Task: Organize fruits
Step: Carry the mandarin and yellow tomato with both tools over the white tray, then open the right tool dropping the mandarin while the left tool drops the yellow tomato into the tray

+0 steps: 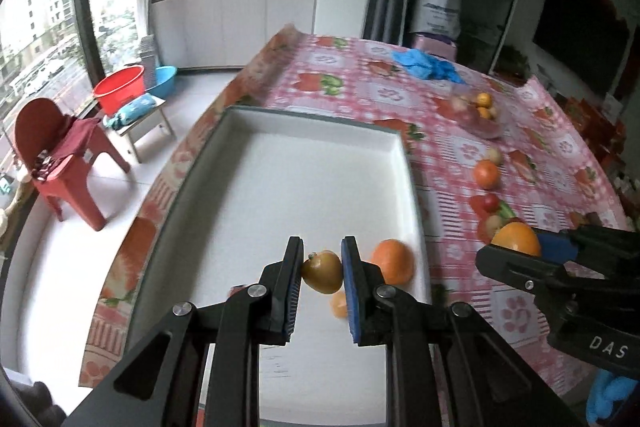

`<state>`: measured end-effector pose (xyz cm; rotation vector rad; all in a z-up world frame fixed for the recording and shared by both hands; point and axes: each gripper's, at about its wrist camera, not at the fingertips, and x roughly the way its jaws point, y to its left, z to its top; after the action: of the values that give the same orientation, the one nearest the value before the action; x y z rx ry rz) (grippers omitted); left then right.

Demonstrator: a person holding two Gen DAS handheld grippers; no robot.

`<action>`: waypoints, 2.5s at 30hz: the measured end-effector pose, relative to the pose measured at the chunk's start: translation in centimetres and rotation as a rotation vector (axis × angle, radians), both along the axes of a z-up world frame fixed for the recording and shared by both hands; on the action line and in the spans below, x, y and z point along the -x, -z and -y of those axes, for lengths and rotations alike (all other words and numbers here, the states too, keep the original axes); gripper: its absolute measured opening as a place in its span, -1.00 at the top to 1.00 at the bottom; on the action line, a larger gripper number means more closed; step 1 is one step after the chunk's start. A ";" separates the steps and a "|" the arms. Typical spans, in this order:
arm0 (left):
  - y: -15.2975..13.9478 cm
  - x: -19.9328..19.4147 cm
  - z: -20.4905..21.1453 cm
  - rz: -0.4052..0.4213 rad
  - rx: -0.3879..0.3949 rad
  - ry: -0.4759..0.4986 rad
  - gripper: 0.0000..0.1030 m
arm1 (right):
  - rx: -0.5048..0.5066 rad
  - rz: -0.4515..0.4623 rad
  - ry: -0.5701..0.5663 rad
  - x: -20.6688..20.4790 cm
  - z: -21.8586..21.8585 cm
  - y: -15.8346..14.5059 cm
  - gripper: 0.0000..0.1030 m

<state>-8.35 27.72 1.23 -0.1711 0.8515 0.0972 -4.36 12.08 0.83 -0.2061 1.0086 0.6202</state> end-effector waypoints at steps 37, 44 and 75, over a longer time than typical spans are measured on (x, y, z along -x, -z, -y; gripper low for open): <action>5.2 -0.3 -4.1 -0.105 0.012 -0.068 0.57 | 0.102 -0.053 -0.071 -1.2 -6.7 3.5 -0.25; 3.9 0.7 -4.1 -0.041 -0.028 -0.121 -0.92 | 0.077 -0.038 -0.061 -1.3 -6.2 2.1 -0.48; -5.2 -0.4 8.8 0.035 -0.001 0.109 -0.92 | -0.131 -0.015 0.357 -4.3 14.3 -3.5 -0.79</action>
<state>-7.96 18.92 6.41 -0.1249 0.8241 -0.0074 -0.02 -2.20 4.32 0.0944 0.9858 0.3596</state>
